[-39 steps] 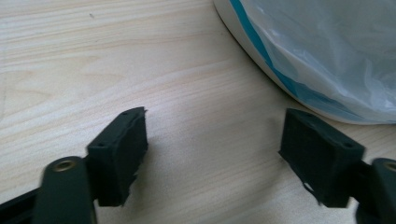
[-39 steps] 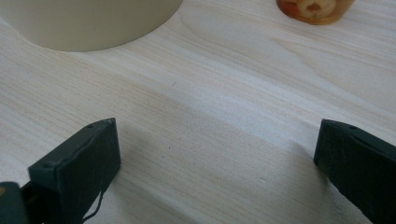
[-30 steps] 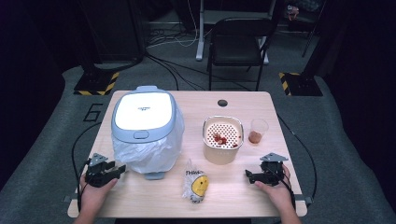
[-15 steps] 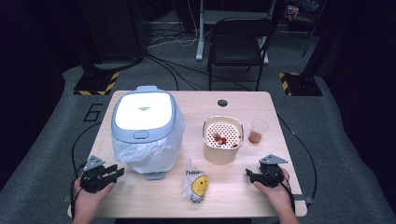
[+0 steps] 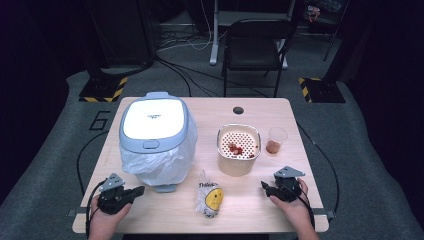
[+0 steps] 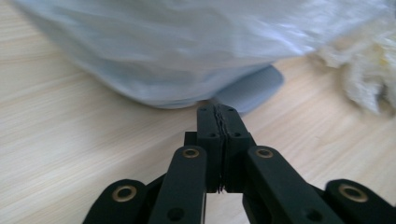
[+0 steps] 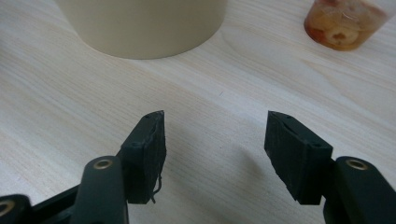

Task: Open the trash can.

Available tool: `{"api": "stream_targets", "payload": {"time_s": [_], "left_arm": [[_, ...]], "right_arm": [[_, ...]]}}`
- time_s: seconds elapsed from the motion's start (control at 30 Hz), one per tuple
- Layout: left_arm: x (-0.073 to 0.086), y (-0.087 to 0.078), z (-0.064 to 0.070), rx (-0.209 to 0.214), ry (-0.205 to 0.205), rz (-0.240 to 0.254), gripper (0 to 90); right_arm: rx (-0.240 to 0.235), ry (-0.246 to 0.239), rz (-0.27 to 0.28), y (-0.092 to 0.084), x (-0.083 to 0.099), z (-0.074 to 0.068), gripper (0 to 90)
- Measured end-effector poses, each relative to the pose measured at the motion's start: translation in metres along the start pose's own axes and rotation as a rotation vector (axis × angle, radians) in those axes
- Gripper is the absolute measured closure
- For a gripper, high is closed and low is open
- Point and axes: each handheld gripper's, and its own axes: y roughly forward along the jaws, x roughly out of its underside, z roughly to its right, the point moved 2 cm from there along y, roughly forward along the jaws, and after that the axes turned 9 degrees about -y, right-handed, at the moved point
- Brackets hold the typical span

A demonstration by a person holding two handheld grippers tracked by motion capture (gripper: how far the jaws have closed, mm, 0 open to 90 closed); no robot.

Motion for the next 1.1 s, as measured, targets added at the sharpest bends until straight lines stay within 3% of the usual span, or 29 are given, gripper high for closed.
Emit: {"api": "stream_targets", "payload": {"time_s": [0.07,0.13,0.27,0.33,0.47,0.53,0.77,0.9,0.93,0.97,1.03,1.1], "left_arm": [[-0.001,0.004,0.005,0.024,0.008,-0.012,89.8],[-0.002,0.01,0.01,0.026,0.029,-0.024,89.8],[-0.005,0.019,0.018,0.007,0.085,-0.037,89.1],[-0.007,0.024,0.023,0.017,0.058,-0.033,89.3],[-0.009,0.029,0.033,-0.017,-0.011,-0.024,88.7],[-0.01,0.032,0.035,-0.047,-0.005,-0.017,89.1],[-0.01,0.042,0.035,-0.061,0.003,-0.009,90.0],[-0.008,0.046,0.034,-0.029,-0.013,0.006,90.0],[-0.008,0.046,0.035,-0.04,-0.036,0.015,90.0],[-0.008,0.047,0.033,-0.046,-0.033,0.011,90.0],[-0.008,0.049,0.031,-0.013,-0.04,0.022,90.0],[-0.007,0.049,0.03,-0.043,-0.07,0.038,90.0]], "right_arm": [[0.013,-0.023,0.006,0.0,0.0,-0.002,39.0],[0.01,-0.009,0.009,0.001,-0.001,-0.005,39.2],[-0.016,-0.032,-0.008,0.001,-0.002,-0.008,41.0],[-0.017,-0.035,-0.011,0.001,-0.002,-0.009,41.1],[-0.006,-0.022,0.0,-0.001,-0.003,-0.007,40.9],[-0.007,-0.016,-0.004,-0.002,-0.002,-0.006,40.7],[-0.011,0.005,-0.005,-0.001,0.0,-0.004,40.4],[-0.011,0.009,-0.009,0.0,0.0,-0.004,39.9],[-0.011,0.009,-0.009,-0.001,0.0,-0.004,39.8],[-0.012,0.007,-0.006,-0.001,0.0,-0.004,39.7],[-0.009,0.003,-0.004,-0.001,0.0,-0.003,39.2],[-0.008,0.006,-0.01,-0.002,0.0,-0.003,38.8]]}}
